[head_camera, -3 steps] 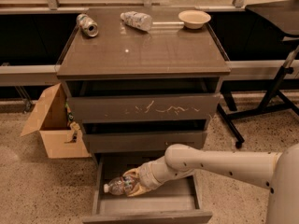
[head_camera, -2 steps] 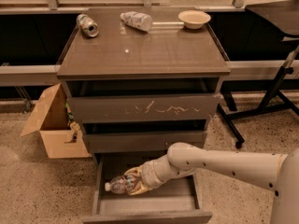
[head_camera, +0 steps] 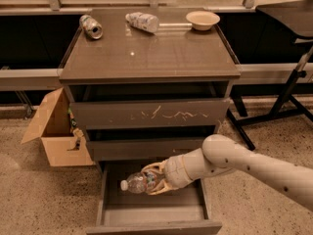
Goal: Pick water bottle from bottom drawer and place on counter
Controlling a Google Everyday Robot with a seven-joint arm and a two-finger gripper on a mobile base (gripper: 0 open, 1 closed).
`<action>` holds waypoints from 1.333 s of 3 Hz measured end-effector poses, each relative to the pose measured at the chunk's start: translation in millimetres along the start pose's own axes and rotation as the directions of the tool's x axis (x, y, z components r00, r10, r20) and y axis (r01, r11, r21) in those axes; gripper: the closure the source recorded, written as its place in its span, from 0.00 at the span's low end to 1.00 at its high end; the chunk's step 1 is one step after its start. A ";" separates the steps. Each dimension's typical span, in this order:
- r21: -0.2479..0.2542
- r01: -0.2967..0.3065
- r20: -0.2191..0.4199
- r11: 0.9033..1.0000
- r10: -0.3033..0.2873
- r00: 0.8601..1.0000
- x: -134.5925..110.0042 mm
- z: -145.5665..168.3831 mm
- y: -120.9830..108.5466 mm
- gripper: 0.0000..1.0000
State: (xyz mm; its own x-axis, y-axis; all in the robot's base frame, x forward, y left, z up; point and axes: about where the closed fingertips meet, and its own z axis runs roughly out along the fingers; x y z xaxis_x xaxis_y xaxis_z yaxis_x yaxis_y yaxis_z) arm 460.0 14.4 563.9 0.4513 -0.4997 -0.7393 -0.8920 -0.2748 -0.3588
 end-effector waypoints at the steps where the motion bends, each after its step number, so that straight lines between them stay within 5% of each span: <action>1: 0.013 0.108 -0.081 0.994 -0.107 0.991 -63.1 -77.9 -6.1 1.00; 2: 0.013 0.106 -0.077 0.994 -0.105 0.992 -62.0 -76.0 -5.6 1.00; 3: 0.052 0.124 -0.104 0.991 -0.118 0.988 -73.0 -106.1 -12.0 1.00; 4: 0.093 0.141 -0.179 0.986 -0.122 0.976 -93.1 -167.8 -28.4 1.00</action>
Offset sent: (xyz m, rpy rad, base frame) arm -0.0177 -0.0250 0.0749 -0.0366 -0.0911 0.0163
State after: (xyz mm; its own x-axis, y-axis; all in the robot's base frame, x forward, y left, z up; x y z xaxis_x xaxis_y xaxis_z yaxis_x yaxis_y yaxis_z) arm 447.3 -69.1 738.5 0.5541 -0.6011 -0.5759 -0.8179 -0.2645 -0.5109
